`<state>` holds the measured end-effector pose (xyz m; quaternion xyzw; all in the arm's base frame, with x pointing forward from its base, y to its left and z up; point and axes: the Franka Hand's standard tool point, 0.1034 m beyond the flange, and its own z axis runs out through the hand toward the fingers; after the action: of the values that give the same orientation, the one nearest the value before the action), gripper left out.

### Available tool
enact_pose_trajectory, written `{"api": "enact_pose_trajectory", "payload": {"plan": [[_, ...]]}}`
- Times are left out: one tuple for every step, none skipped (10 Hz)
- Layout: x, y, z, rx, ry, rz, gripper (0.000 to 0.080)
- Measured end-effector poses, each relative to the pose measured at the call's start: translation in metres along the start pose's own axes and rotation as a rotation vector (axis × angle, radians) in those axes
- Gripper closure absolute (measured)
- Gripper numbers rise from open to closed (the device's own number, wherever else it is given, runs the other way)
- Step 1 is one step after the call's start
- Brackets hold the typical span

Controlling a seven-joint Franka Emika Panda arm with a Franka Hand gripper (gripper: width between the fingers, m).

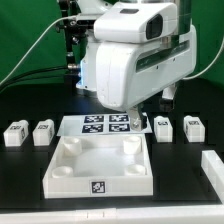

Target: Assemble one leg

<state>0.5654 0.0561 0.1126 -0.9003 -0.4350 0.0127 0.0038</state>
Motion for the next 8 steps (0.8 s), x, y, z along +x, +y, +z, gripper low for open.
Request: {"api": "enact_pose_trajectory", "payload": {"plan": [[0.0,0.0,0.0,0.0,0.0,0.0,0.015],[0.0,0.0,0.0,0.0,0.0,0.0,0.015],[0.0,0.0,0.0,0.0,0.0,0.0,0.015],[0.0,0.0,0.0,0.0,0.0,0.0,0.015],[0.0,0.0,0.0,0.0,0.0,0.0,0.015],[0.0,0.0,0.0001,0.0,0.0,-0.006,0.015],[-0.0001,0.0,0.0001,0.0,0.0,-0.045,0.015],[-0.0026,-0.0028,0.0001,-0.007,0.002,-0.111,0.015]]}}
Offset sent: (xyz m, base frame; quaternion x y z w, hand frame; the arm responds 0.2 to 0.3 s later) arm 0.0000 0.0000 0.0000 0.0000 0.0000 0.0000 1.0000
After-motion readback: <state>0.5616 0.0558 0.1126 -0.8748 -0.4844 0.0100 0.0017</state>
